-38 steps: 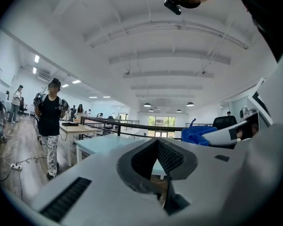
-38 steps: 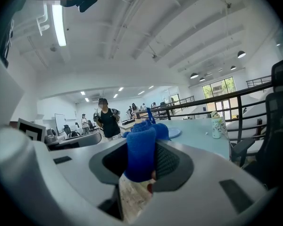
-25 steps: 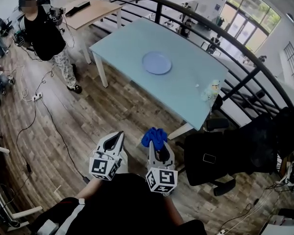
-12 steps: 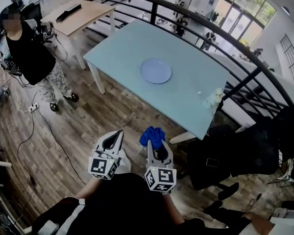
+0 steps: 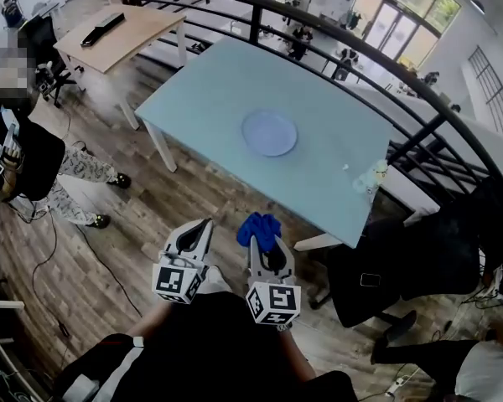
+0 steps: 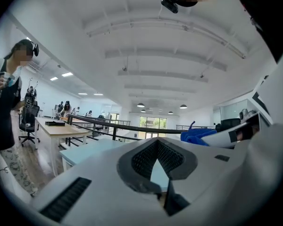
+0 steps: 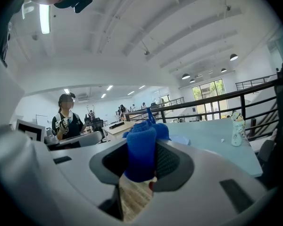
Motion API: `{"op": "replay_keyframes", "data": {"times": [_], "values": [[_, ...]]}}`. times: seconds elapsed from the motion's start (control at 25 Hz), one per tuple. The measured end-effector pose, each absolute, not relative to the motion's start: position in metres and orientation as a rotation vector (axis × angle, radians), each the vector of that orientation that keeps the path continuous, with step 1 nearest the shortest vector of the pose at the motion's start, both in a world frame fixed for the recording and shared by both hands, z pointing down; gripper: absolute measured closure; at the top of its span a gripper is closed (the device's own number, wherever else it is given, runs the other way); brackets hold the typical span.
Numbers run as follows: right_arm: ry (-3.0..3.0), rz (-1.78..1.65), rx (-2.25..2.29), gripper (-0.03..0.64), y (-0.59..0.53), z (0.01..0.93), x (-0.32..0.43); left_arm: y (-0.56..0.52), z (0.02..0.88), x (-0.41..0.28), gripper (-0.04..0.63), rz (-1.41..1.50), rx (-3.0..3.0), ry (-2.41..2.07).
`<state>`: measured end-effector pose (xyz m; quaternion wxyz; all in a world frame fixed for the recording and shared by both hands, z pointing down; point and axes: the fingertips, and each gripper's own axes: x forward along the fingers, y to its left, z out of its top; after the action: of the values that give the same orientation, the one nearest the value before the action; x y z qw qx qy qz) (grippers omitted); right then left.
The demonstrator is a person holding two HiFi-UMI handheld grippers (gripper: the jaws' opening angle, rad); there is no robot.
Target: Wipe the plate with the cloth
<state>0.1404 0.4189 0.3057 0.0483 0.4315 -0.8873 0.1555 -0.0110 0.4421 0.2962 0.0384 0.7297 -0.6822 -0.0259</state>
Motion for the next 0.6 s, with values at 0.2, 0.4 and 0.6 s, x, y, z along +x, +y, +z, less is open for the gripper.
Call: {"op": "replay_keyframes", "data": {"times": [0.2, 0.4, 0.6], "values": [[-2.705, 0.471, 1.336, 0.497, 0.406, 0.308, 0.114, 0.425, 0.300, -0.038, 0.595, -0.076, 2.259, -2.076], [-2.695, 0.487, 1.344, 0.497, 0.401, 0.317, 0.097, 0.417, 0.309, -0.053, 0.594, -0.072, 2.266, -2.059], [-2.687, 0.492, 1.356, 0.497, 0.391, 0.318, 0.089, 0.408, 0.309, -0.060, 0.595, -0.067, 2.278, -2.048]]}}
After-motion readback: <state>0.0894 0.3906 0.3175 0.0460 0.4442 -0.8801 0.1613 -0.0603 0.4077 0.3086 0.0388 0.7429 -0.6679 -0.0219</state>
